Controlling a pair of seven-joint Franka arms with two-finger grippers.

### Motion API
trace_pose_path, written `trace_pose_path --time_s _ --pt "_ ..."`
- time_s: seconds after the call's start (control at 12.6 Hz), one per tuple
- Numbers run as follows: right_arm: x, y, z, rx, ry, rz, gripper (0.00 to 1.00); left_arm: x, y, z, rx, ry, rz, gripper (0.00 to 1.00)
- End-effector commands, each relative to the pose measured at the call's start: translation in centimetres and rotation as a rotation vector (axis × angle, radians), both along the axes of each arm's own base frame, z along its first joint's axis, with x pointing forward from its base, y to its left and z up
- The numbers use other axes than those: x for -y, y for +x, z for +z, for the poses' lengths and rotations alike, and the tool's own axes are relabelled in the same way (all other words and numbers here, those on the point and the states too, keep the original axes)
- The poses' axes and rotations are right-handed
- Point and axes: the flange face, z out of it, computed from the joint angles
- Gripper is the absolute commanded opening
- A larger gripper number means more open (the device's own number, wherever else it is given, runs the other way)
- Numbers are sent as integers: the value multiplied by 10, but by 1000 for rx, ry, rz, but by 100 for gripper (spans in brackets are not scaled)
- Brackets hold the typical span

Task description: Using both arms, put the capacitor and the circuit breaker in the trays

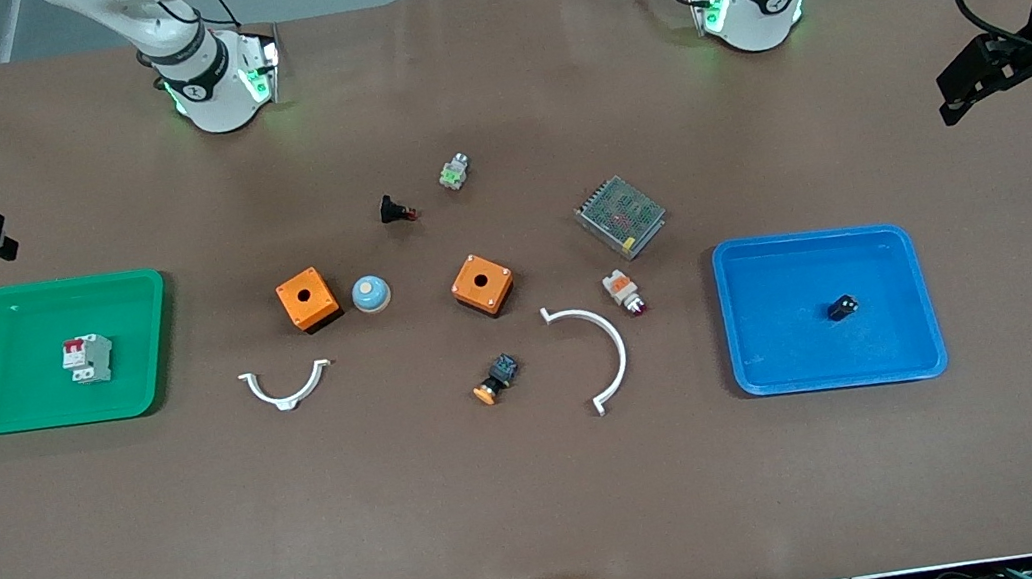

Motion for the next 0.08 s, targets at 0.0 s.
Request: trace_pose_path --time_s 0.0 --pt "-3 2 3 7 3 -2 100 4 -3 2 -9 -16 -9 100"
